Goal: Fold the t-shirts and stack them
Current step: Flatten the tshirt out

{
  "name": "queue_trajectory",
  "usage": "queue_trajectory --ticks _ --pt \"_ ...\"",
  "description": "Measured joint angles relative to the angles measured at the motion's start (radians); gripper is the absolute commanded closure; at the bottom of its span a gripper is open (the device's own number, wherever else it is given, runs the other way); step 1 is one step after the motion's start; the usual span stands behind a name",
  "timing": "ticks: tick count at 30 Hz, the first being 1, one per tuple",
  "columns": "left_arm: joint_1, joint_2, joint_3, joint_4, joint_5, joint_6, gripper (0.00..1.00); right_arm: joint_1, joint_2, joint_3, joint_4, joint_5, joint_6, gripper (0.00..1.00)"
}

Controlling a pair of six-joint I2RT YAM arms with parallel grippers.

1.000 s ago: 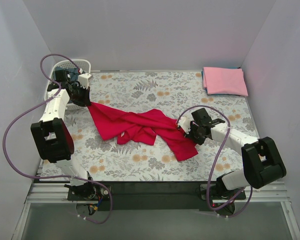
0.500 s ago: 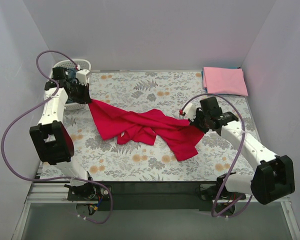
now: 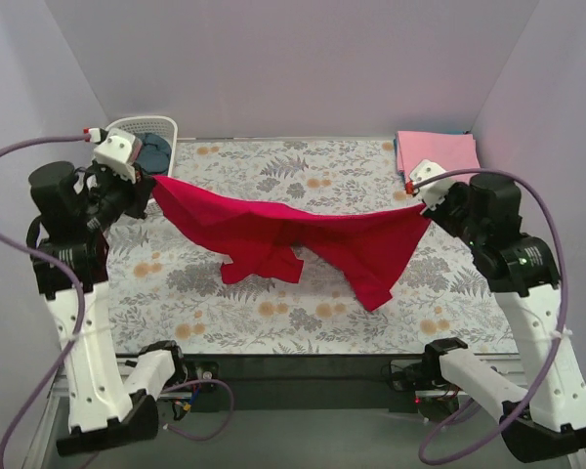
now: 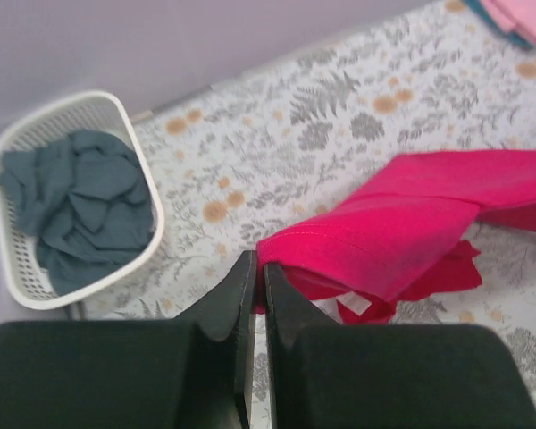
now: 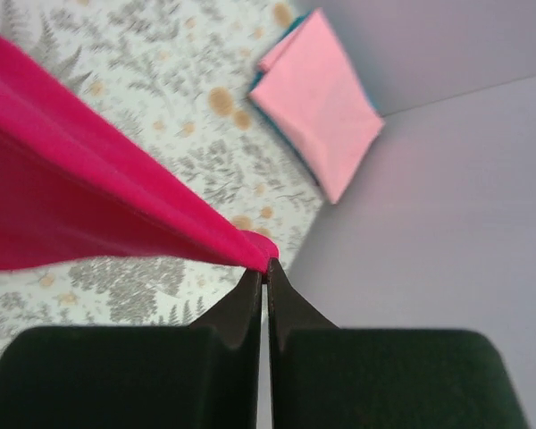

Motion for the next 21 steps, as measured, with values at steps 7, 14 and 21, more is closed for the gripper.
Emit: queue_trajectory --ticks 7,14,21 --pt "0.001 -0.148 0.116 0.050 -0.071 -0.074 1.00 -0.001 -0.047 0.246 -0.013 0.082 0.013 0.99" --pt "0.001 -0.121 0.110 0.102 -0.110 -0.080 1.00 -0.001 -0.014 0.259 0.046 0.079 0.008 0.99" --pt "0.000 0.151 0.087 0.205 -0.070 -0.103 1.00 -0.010 0.228 0.153 0.217 0.076 -0.040 0.99"
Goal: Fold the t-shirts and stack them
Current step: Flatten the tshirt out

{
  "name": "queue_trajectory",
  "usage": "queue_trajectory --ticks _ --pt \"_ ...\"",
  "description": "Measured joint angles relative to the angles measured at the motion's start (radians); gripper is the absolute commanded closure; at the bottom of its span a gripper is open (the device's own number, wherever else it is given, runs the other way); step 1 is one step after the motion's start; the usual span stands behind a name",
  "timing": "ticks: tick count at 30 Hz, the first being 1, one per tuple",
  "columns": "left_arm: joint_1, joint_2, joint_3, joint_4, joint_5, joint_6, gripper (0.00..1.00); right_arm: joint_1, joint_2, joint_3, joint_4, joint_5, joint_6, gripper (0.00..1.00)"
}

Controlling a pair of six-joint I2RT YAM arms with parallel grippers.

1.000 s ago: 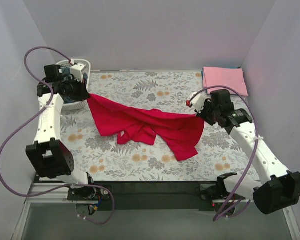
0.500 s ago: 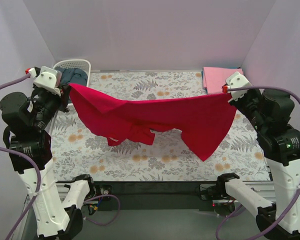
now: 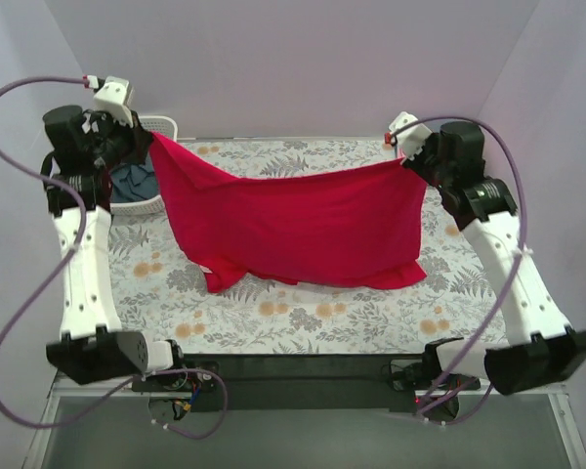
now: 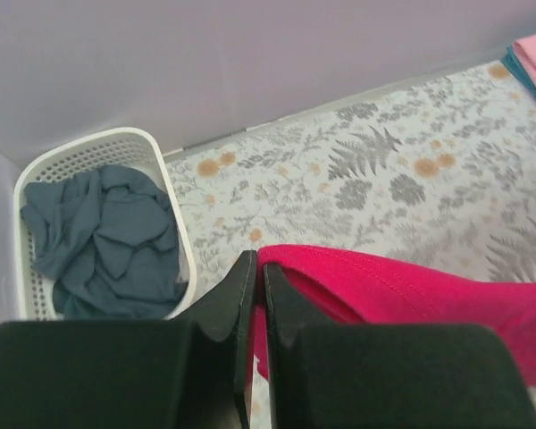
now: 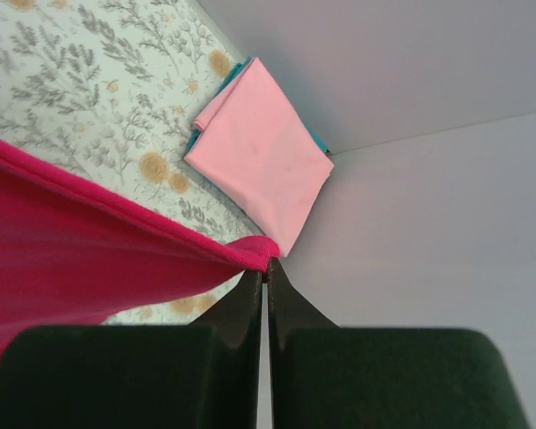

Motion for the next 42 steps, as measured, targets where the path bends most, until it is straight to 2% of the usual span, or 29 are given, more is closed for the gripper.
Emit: queue_trajectory --ticks 4,8,10,12,14,19,23,29,32,34,37,40,42 --pt "-0.010 0.346 0.217 0.094 0.006 -0.054 1.00 -0.031 0.245 0.139 0.101 0.000 0.007 0.99" --pt "-0.020 0.666 0.547 0.214 -0.014 -0.139 1.00 -0.069 0.497 0.470 0.209 -0.002 0.052 0.99" --pt "-0.022 0.768 0.670 0.291 -0.029 -0.179 1.00 -0.078 0.572 0.601 0.267 -0.003 0.066 0.99" --pt "-0.024 0.835 0.757 0.396 -0.051 -0.217 1.00 -0.084 0.633 0.727 0.318 -0.003 0.080 0.99" --pt "-0.026 0.852 0.776 0.522 -0.086 -0.241 1.00 -0.083 0.670 0.820 0.388 -0.006 0.085 0.99" --pt "-0.025 0.824 0.771 0.806 -0.143 -0.255 1.00 -0.083 0.661 0.839 0.576 -0.024 0.080 0.99" --pt "-0.020 0.699 0.606 0.935 -0.132 -0.245 1.00 -0.084 0.607 0.716 0.686 -0.039 0.076 0.99" --pt "-0.014 0.306 -0.117 1.066 -0.064 -0.131 1.00 -0.095 0.469 0.285 0.793 -0.116 0.044 0.99" --pt "-0.013 0.174 -0.401 1.059 -0.035 -0.050 1.00 -0.096 0.440 0.091 0.809 -0.137 0.023 0.99" --pt "-0.012 0.103 -0.536 1.015 -0.021 -0.005 1.00 -0.096 0.427 -0.016 0.804 -0.145 0.013 0.99" --pt "-0.012 0.027 -0.642 0.936 -0.010 0.039 1.00 -0.097 0.397 -0.116 0.788 -0.153 0.001 0.99" --pt "-0.011 -0.011 -0.628 0.876 -0.010 0.050 1.00 -0.097 0.335 -0.147 0.771 -0.157 -0.007 0.99" --pt "-0.011 -0.021 -0.560 0.832 -0.021 0.042 1.00 -0.097 0.280 -0.144 0.773 -0.156 -0.009 0.99"
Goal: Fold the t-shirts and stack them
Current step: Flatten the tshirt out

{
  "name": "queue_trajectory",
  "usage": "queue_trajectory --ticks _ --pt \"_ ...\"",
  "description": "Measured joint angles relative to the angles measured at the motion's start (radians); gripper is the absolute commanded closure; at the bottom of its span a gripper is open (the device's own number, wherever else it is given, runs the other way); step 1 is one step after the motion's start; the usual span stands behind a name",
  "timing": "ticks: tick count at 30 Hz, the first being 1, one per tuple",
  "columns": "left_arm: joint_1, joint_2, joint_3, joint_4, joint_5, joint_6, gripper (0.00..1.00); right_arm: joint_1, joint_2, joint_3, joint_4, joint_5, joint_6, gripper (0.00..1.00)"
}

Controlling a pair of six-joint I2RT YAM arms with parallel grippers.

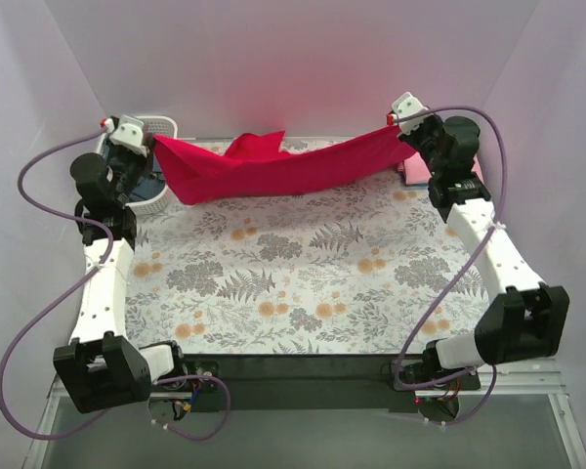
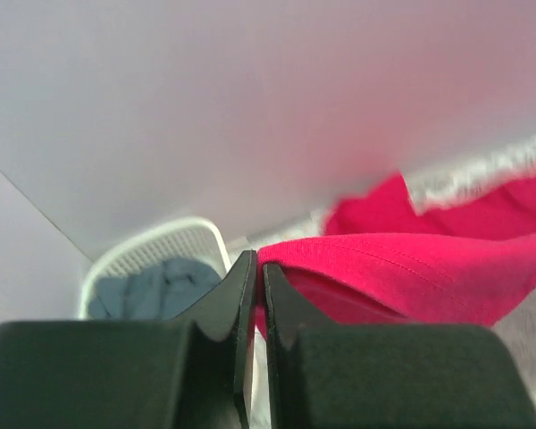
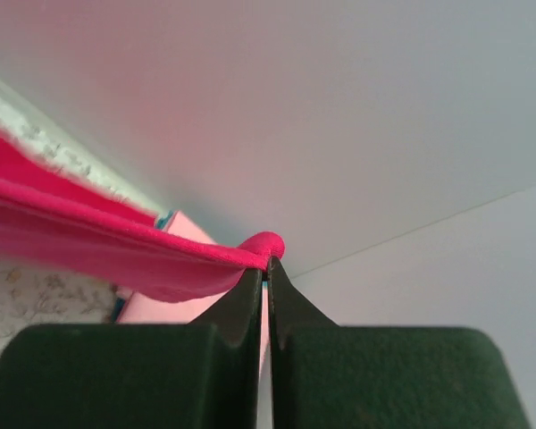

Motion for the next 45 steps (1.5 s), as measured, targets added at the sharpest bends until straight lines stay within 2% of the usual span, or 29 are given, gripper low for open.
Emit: queue_trajectory --ticks 5,10,18,25,29,33,38,40,45 --pt "0.013 -0.007 0.264 -0.032 -0.052 -0.079 1.00 -0.003 -0.149 0.068 0.002 0.014 0.008 0.99" --pt "0.019 -0.122 0.459 0.008 -0.100 -0.144 1.00 -0.005 -0.323 0.135 0.009 0.025 0.019 0.99" --pt "0.019 -0.271 0.558 0.098 -0.148 -0.164 1.00 -0.006 -0.516 0.223 0.023 0.051 0.040 0.99" --pt "0.019 -0.266 0.568 0.114 -0.169 -0.164 1.00 -0.006 -0.548 0.239 0.037 0.048 0.039 0.99" --pt "0.019 -0.213 0.542 0.114 -0.161 -0.172 1.00 -0.006 -0.491 0.214 0.037 0.019 0.038 0.99" --pt "0.020 -0.096 0.525 0.117 -0.111 -0.192 1.00 -0.006 -0.368 0.208 0.037 -0.031 0.040 0.99" --pt "0.020 0.165 0.557 0.139 -0.068 -0.218 1.00 -0.006 -0.102 0.285 0.025 -0.077 0.055 0.99" --pt "0.020 0.314 0.621 0.135 -0.069 -0.224 1.00 -0.006 0.008 0.354 0.017 -0.084 0.064 0.99" --pt "0.020 0.672 1.005 0.094 -0.117 -0.243 1.00 -0.006 0.254 0.640 -0.022 -0.079 0.078 0.99"
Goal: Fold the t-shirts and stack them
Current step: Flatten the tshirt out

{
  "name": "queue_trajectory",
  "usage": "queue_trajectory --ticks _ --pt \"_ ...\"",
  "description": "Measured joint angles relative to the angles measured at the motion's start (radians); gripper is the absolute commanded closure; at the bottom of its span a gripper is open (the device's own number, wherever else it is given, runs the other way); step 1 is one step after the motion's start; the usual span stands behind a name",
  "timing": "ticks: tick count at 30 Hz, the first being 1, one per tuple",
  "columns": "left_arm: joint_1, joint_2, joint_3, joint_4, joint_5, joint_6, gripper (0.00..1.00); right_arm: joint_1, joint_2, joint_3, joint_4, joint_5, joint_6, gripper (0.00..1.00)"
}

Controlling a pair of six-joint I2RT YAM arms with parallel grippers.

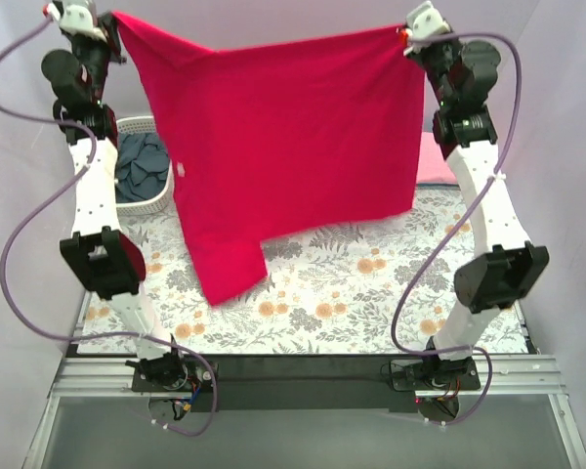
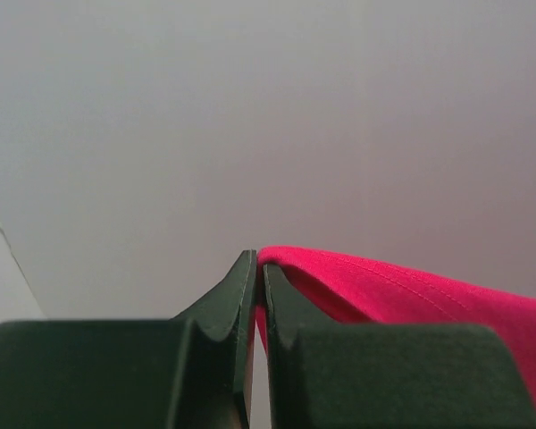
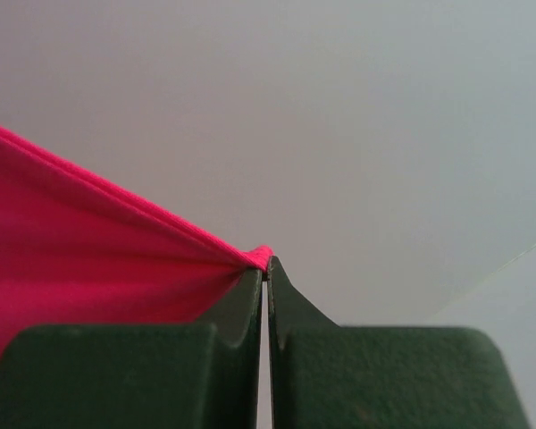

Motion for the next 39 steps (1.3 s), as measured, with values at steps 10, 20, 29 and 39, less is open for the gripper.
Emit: queue_trajectory --ticks 10,20,29,39 --pt "0.000 -0.103 -0.023 0.147 -0.001 0.013 1.00 -0.002 0.048 0.192 0.092 -0.005 -0.004 0.99" --pt "-0.008 -0.381 -0.962 0.261 0.126 0.166 1.00 -0.007 -0.067 -0.559 0.165 -0.102 -0.126 0.99" --pt "-0.016 -0.463 -1.201 0.062 0.169 0.286 1.00 -0.007 -0.153 -0.839 0.096 -0.134 -0.202 0.99" --pt "-0.016 -0.758 -1.187 -0.618 0.313 0.767 1.00 -0.008 -0.497 -1.080 -0.159 -0.179 -0.449 0.99"
